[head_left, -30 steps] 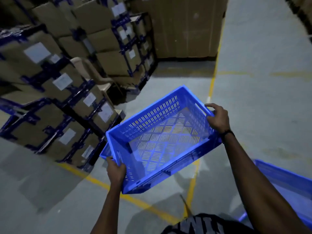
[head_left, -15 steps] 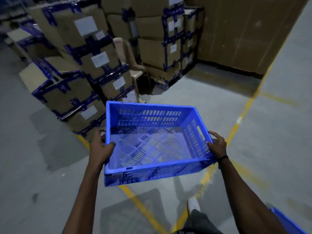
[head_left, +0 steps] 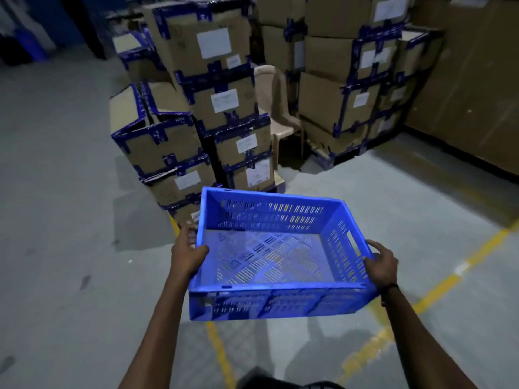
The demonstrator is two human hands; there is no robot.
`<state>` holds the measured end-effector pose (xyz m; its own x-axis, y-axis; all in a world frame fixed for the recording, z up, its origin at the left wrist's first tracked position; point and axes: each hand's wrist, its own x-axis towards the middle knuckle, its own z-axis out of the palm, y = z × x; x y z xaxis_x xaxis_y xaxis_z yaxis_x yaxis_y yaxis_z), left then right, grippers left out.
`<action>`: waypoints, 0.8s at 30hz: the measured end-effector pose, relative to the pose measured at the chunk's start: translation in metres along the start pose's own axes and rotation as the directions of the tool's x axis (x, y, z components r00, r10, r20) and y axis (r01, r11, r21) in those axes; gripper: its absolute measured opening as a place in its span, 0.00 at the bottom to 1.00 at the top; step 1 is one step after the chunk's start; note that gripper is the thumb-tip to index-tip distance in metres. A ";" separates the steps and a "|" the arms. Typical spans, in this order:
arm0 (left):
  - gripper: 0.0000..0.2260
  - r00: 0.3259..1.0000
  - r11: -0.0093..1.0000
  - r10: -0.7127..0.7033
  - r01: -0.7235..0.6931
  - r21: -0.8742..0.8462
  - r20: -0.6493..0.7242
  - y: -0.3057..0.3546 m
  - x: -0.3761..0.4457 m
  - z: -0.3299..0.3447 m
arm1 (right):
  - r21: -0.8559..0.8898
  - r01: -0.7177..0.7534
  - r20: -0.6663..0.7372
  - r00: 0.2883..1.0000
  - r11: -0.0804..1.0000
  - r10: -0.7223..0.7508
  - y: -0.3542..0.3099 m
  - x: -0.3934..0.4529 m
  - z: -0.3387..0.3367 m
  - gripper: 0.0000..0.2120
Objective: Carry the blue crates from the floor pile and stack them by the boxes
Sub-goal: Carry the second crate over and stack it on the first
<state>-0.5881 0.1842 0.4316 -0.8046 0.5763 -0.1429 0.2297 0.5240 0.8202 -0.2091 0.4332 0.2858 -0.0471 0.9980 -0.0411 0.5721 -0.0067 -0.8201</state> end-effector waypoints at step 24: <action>0.28 0.883 0.849 -0.468 0.463 -0.253 0.044 -0.171 0.298 0.202 | -0.233 0.202 0.341 0.933 0.951 -0.115 -0.027 0.345 0.269 0.34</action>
<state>-0.7565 0.3925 0.1372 -0.7935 0.2911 -0.5345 -0.3161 0.5533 0.7706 -0.4611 0.7606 0.1405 -0.3885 0.9109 -0.1387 0.7255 0.2096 -0.6555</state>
